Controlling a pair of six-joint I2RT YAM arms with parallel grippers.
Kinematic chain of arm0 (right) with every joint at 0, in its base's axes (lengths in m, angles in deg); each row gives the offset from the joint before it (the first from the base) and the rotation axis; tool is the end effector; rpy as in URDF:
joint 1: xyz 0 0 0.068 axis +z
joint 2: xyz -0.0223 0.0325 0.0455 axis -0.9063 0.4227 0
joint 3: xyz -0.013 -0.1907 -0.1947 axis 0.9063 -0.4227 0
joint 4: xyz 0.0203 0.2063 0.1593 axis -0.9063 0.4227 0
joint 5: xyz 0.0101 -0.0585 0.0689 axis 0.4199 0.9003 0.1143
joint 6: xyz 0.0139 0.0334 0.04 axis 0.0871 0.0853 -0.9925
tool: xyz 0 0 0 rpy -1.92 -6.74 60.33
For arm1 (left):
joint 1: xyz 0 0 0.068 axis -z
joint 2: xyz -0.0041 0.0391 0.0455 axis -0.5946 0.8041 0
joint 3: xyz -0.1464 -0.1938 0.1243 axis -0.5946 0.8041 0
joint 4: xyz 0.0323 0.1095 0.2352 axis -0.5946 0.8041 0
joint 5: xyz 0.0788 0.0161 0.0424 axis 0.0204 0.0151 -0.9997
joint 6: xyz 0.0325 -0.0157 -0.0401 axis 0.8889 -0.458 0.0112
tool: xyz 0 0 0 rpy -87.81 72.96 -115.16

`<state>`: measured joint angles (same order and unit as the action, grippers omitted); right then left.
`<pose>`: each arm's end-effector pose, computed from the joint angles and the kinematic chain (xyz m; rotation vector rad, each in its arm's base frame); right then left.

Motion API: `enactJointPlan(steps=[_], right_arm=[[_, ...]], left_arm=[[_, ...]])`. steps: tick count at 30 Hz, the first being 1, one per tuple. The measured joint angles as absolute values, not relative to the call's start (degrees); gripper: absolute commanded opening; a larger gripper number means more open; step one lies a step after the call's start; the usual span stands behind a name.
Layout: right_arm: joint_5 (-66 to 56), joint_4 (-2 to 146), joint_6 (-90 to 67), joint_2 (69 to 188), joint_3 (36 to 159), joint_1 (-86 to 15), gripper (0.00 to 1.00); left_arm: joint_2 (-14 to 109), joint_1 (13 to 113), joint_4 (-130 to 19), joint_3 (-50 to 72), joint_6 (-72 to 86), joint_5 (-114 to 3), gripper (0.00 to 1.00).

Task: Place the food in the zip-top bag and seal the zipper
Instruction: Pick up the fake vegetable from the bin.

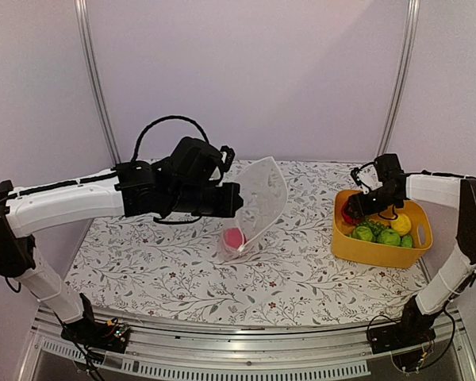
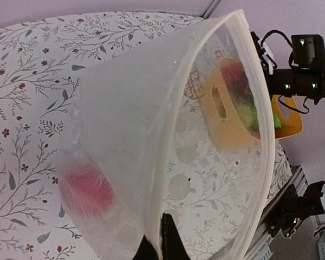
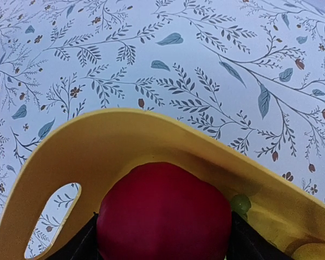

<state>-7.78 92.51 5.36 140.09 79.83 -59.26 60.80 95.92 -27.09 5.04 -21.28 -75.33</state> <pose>0.3257 0.0391 0.1959 -0.4160 2.5060 0.1987 0.1858 -0.3006 0.3247 0.2823 2.2887 -0.7159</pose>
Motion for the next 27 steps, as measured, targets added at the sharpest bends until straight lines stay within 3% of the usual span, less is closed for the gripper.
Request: enactJointPlan(steps=[11,27], right_arm=[[-10.1,99.3,9.0,125.0,80.6,-58.9,0.54],[-25.3,108.1,11.1,115.7,100.4,-45.1,0.54]], left_arm=[[62.0,95.9,-27.4,3.9,-21.1,-74.9,0.0],[63.9,95.9,-29.1,3.4,-21.1,-74.7,0.0]])
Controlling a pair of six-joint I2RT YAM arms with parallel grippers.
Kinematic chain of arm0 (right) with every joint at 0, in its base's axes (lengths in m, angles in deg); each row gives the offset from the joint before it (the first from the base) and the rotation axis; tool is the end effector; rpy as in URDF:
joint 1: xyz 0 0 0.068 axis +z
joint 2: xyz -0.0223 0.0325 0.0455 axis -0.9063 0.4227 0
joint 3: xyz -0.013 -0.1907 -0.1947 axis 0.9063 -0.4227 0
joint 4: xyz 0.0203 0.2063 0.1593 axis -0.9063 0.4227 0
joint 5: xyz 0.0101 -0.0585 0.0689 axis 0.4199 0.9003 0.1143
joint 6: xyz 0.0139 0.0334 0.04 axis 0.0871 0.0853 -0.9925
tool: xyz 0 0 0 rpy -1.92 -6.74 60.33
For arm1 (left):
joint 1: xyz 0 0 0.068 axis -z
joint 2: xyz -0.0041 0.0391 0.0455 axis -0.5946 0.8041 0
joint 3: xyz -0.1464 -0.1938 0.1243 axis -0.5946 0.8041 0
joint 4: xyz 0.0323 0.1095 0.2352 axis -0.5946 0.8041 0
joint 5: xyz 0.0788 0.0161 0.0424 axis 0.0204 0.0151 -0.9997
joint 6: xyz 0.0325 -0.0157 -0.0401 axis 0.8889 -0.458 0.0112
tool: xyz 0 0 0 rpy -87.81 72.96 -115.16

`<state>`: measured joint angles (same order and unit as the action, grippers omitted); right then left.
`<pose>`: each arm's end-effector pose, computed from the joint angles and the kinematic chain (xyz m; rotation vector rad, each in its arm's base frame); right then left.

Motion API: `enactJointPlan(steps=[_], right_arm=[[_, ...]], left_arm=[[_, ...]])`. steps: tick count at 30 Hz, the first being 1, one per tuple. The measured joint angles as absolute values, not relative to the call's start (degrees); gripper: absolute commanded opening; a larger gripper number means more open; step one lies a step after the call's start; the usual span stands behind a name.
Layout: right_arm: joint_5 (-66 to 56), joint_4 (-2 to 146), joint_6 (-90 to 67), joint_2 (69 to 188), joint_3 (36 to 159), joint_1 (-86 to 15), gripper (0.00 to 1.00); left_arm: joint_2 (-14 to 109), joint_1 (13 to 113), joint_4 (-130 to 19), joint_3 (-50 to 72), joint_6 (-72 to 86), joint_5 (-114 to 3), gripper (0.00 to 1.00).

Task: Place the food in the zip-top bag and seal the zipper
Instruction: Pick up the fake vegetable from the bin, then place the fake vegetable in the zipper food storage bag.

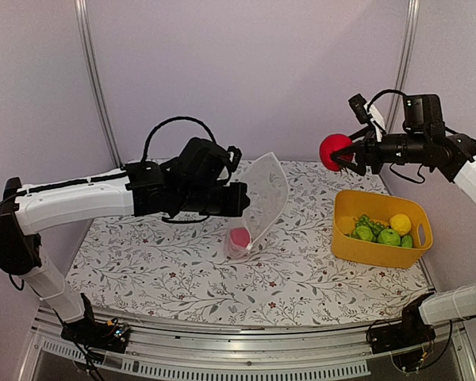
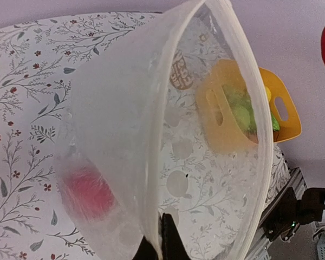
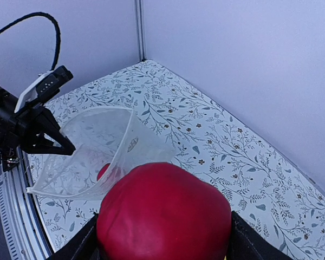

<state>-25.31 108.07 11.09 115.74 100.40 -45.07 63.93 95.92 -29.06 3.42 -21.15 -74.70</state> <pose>0.2266 0.0998 0.4130 -0.9014 1.8107 0.5390 0.1933 -0.3139 0.3186 0.2898 2.2853 -0.7313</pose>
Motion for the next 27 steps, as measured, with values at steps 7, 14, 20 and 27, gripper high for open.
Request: enactJointPlan(steps=[7,14,20,27], right_arm=[[-31.1,111.0,13.0,117.1,102.6,-38.0,0.56],[-32.4,111.5,14.9,121.0,105.3,-31.6,0.6],[-32.2,111.2,15.8,124.3,105.4,-26.4,0.6],[-29.7,108.3,14.1,129.7,107.7,-24.5,0.6]], left_arm=[[63.9,95.9,-29.4,3.4,-21.2,-74.7,0.0],[63.9,95.9,-29.4,3.4,-21.6,-74.7,0.0],[63.9,95.9,-29.4,3.4,-22.7,-74.6,0.0],[63.9,95.9,-29.4,3.4,-23.7,-74.6,0.0]])
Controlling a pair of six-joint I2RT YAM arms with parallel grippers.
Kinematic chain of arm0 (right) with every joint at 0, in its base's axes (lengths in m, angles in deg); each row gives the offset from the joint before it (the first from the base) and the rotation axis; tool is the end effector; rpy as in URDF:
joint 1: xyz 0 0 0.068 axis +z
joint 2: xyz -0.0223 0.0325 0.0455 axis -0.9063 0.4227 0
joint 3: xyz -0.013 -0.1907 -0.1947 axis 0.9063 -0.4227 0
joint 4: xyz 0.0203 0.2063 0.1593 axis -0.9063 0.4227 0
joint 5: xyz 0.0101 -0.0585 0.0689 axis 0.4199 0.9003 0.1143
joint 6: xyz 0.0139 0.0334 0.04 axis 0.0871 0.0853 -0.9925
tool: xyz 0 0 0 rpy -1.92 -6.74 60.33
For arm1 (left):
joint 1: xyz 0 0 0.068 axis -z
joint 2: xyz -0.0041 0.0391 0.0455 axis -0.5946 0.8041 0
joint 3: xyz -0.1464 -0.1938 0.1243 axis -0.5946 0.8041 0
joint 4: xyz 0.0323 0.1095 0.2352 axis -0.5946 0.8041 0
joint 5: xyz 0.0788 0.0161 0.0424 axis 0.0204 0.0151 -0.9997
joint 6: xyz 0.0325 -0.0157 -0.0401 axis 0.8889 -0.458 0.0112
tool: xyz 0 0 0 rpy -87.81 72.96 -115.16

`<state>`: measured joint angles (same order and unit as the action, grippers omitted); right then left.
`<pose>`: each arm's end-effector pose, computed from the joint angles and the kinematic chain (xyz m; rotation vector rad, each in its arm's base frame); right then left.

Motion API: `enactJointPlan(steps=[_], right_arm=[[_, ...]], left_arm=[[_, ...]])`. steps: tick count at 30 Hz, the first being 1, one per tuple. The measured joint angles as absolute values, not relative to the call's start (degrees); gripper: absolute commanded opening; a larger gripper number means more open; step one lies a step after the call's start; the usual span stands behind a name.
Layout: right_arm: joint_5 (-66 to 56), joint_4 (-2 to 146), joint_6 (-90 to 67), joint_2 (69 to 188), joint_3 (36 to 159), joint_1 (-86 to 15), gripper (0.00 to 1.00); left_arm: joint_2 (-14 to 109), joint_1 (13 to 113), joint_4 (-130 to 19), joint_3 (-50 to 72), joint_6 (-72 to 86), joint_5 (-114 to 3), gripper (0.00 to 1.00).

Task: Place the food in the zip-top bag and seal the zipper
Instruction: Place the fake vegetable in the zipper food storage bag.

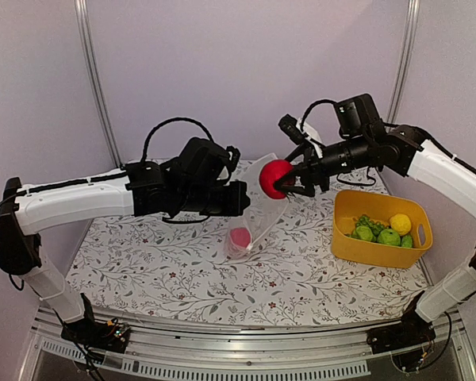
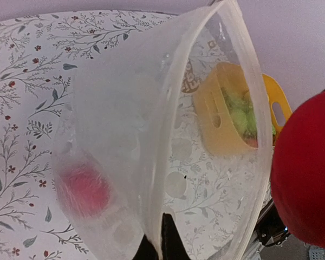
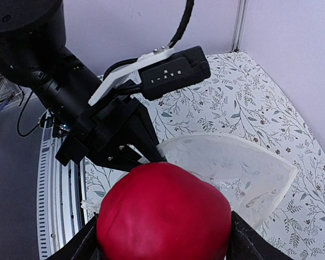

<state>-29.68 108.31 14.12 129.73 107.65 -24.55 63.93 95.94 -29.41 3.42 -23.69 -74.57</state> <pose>0.2251 0.2168 0.3913 -1.3471 1.7031 0.8227 0.1933 -0.3144 0.3191 0.2402 2.2939 -0.7610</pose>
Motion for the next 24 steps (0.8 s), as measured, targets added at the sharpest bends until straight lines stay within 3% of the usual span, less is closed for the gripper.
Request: enactJointPlan(steps=[6,13,16,24], right_arm=[[-24.0,105.8,11.9,134.8,108.1,-24.5,0.64],[-18.1,105.1,9.2,138.8,108.7,-24.5,0.82],[-16.7,104.6,8.2,139.9,110.1,-24.5,0.99],[-22.4,104.6,8.0,139.1,111.0,-24.5,0.99]], left_arm=[[63.9,96.0,-29.4,3.4,-23.9,-74.4,0.0],[63.9,96.0,-29.6,3.2,-23.7,-74.4,0.0],[63.9,96.0,-29.8,3.2,-23.7,-74.2,0.0],[63.9,96.0,-30.7,3.3,-23.9,-73.1,0.0]])
